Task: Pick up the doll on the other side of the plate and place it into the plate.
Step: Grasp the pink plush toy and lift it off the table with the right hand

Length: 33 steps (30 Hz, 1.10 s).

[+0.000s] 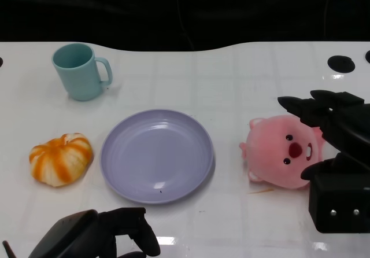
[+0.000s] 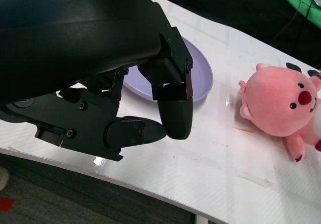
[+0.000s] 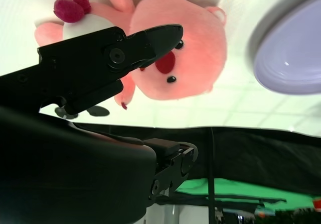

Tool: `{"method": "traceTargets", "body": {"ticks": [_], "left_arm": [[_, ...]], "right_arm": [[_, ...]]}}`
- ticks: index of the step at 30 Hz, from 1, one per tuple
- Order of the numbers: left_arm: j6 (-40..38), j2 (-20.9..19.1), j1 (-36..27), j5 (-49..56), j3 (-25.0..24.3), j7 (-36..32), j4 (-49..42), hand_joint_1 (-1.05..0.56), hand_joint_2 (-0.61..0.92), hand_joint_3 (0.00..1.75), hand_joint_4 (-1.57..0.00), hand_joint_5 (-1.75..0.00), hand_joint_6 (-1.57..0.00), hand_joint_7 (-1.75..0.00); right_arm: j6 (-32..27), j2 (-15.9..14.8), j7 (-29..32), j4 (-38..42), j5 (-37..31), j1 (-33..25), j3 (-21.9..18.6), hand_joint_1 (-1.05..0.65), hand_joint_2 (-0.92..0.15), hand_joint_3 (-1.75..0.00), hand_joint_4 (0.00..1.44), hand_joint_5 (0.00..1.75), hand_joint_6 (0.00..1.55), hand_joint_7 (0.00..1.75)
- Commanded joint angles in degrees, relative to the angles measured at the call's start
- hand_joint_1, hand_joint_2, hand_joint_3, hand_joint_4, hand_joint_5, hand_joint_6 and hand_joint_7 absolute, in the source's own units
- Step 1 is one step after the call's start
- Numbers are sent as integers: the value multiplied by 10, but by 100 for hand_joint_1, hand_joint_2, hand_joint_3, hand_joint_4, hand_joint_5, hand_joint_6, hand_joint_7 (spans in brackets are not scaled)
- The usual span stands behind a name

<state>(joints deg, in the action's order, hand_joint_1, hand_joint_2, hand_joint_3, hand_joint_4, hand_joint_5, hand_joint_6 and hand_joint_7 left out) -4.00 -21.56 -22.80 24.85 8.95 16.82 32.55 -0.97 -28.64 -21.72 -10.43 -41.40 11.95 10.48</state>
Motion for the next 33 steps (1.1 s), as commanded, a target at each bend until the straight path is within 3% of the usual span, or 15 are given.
{"method": "traceTargets", "body": {"ticks": [1,13,22,26,27,29,31,33], "left_arm": [[-9,-3,-5,2,-1,5,11,-29,92,42,-63,-165,-67,-105],[-14,-4,-9,8,1,6,20,-28,92,41,-63,-165,-68,-104],[-11,-2,-11,15,8,3,26,-28,92,41,-63,-168,-69,-104],[-17,0,-16,18,10,3,33,-29,92,42,-63,-169,-69,-104],[-18,0,-17,19,10,3,34,-30,92,42,-62,-169,-69,-104],[-16,-1,-19,18,10,2,34,-30,92,42,-62,-169,-69,-104],[-16,-2,-22,17,8,3,36,-29,92,42,-61,-168,-68,-104],[-17,-2,-23,17,8,3,36,-30,92,42,-61,-168,-68,-104]], "right_arm": [[0,-10,-1,39,-7,25,15,-79,-85,0,1,10,11,0],[10,6,14,174,-23,92,75,-83,-89,-1,0,13,9,0],[34,34,81,323,-34,148,121,-88,-91,-1,4,16,11,1],[59,37,138,377,-45,164,139,-82,-90,0,19,22,22,4],[64,37,151,387,-48,167,142,-75,-89,0,38,24,40,7],[73,41,173,399,-41,167,141,-71,-89,0,50,20,51,5],[87,46,199,406,-24,161,132,-52,-86,0,81,31,77,9],[94,47,212,412,-18,161,131,-46,-85,0,90,36,85,10]]}}
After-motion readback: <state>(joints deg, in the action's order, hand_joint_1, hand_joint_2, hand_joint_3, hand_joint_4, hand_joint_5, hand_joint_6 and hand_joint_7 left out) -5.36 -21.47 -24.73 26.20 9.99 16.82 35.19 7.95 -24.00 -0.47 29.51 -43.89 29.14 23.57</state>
